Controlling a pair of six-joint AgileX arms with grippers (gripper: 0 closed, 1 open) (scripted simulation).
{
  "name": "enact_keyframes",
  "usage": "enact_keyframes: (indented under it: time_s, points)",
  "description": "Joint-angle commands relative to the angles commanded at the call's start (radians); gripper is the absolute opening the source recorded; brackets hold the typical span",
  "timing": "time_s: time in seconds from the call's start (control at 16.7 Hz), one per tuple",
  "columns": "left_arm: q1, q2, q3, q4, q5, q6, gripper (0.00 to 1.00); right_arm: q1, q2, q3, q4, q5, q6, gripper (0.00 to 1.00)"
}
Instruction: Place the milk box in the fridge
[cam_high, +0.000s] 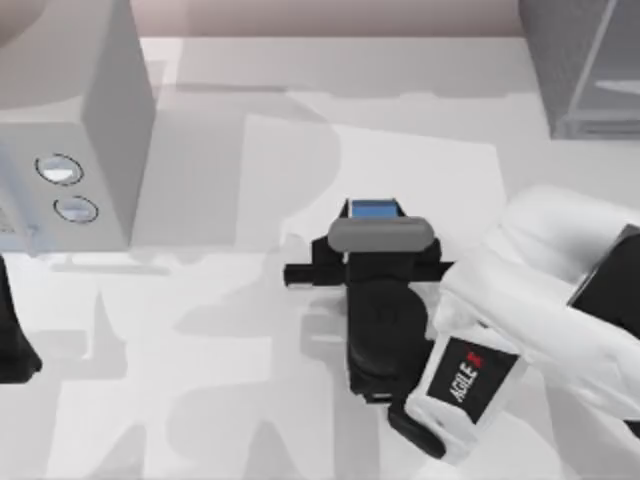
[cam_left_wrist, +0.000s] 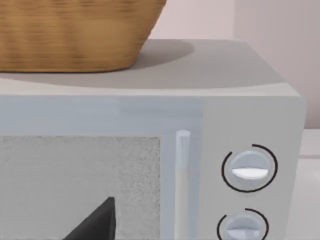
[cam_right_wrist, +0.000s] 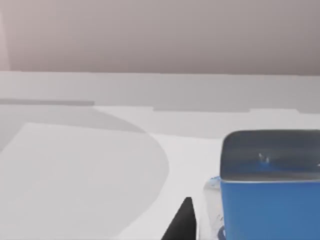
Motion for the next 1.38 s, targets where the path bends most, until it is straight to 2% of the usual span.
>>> enact_keyframes:
  time_s: [0.6, 1.02, 1.2, 1.38]
  points:
    - [0.0, 0.0, 0.0, 0.0, 0.0, 0.0, 1.0, 0.0, -0.446, -0.032, -0.397, -0.001, 0.009, 0.0]
    - [0.0, 0.0, 0.0, 0.0, 0.0, 0.0, 1.0, 0.002, -0.475, -0.035, -0.426, 0.0, 0.011, 0.0]
    - [0.0, 0.0, 0.0, 0.0, 0.0, 0.0, 1.0, -0.033, -0.533, -0.088, -0.48, -0.049, 0.005, 0.0]
    - [0.0, 0.0, 0.0, 0.0, 0.0, 0.0, 1.0, -0.098, -0.668, -0.19, -0.599, -0.15, -0.007, 0.0]
